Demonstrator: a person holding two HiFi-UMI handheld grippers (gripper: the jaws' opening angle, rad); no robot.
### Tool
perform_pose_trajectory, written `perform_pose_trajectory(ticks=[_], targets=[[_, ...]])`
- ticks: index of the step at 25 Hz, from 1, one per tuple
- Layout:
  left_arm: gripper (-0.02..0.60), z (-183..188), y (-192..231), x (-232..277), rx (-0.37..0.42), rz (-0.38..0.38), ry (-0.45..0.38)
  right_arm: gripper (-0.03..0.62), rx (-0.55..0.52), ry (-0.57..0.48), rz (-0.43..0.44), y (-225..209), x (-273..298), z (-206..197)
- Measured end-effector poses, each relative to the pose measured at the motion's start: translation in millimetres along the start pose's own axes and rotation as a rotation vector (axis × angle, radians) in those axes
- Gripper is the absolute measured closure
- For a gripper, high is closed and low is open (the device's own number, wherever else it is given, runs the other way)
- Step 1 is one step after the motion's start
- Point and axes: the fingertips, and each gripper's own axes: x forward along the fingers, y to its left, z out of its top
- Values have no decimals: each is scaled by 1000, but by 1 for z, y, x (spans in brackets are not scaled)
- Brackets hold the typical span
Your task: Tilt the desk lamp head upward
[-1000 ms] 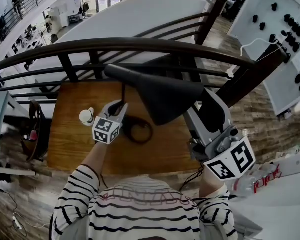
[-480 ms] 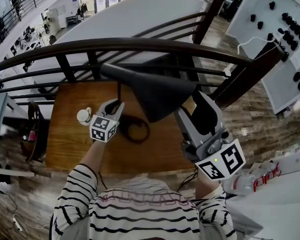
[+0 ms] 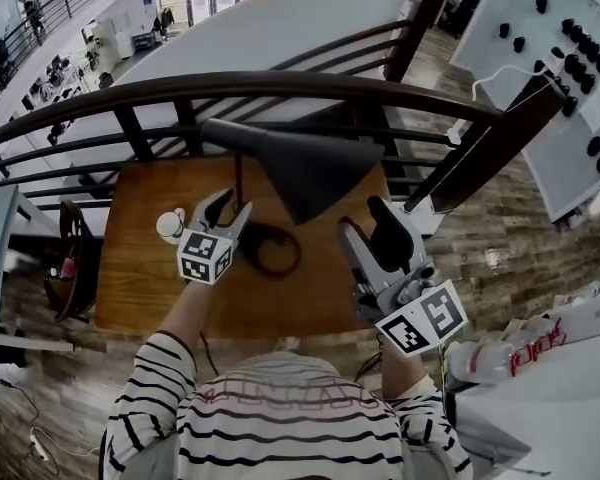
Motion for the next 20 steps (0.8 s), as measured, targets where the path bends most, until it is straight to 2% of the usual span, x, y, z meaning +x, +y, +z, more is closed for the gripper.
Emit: perform_pose_trajectory(ticks=[6, 13, 20], targets=[[383, -3, -15, -47, 1, 23, -17, 382, 37, 41, -30, 16, -14, -44], [382, -2, -24, -110, -75, 62, -61, 387, 67, 127, -85, 39, -30, -102], [382, -21, -52, -159, -88, 27, -37, 413, 99, 237, -122, 72, -51, -157]])
